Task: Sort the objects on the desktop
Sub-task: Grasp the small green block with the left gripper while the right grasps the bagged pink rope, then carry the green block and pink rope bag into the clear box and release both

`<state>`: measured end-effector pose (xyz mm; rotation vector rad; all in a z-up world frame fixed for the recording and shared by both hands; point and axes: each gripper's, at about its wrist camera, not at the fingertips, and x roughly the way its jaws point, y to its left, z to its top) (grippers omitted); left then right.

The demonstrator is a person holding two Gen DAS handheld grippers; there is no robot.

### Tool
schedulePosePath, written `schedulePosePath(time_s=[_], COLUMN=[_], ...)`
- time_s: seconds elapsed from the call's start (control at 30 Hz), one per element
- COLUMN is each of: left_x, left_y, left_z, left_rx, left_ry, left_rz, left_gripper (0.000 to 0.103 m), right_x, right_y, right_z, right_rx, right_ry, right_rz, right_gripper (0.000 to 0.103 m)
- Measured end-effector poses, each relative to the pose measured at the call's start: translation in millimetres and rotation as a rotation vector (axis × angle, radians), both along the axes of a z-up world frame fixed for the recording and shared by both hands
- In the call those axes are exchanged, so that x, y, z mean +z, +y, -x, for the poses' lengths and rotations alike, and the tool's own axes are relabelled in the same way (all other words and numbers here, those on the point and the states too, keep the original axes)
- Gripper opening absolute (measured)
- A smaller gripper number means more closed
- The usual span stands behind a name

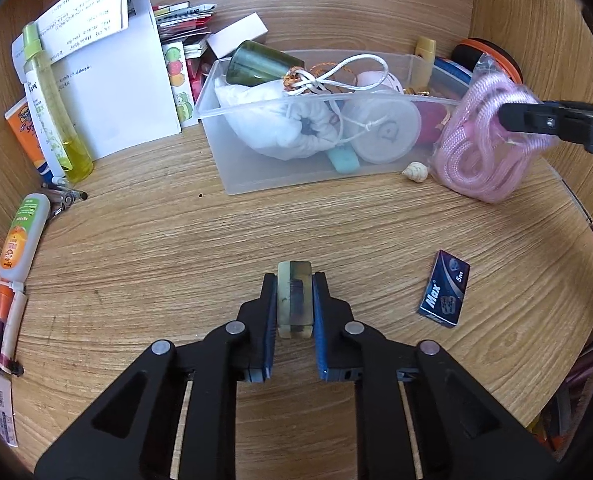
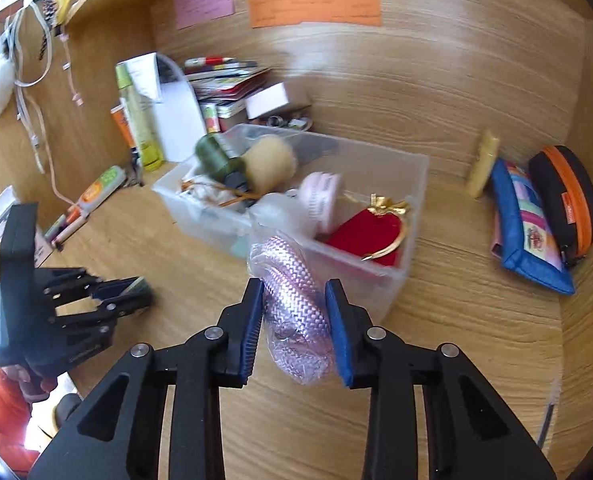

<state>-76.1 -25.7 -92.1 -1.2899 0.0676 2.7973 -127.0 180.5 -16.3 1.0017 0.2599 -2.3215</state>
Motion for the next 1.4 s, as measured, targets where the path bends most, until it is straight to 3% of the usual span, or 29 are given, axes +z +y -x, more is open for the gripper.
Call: schedulePosePath(time_s=[0.1, 0.33, 0.57, 1.03, 1.4], left_x=[0.8, -2.8, 2.4, 39.9, 83.7], left_y=[-0.1, 1.2, -3.9, -0.3, 21.8], left_z=[1.7, 3.8, -0.3, 4.1, 16.2], left_rx=[0.002, 0.007, 0.057, 0.051, -0.044], left_ry=[-0.006, -0.015, 0.01, 0.065, 0.133], left_rz=[-0.007, -0.005, 0.01, -0.052, -0.041], left_gripper=[0.015, 0.015, 0.015, 0.015, 0.015], right_x=[-4.7, -19.5, -30.0, 10.4, 37.8], right_y=[-4.8, -19.0, -22.8, -5.2, 12.6], right_z=[9.3, 17.4, 12.3, -3.1, -6.2], right_rx=[0.009, 0.08, 0.045, 0.053, 0.031], right_ry=[0.007, -0.032, -0.005, 0.048, 0.087], right_rz=[-0.052, -0.062, -0.062, 0.01, 0.036], right_gripper=[0.029, 0.029, 0.027, 0.025, 0.025])
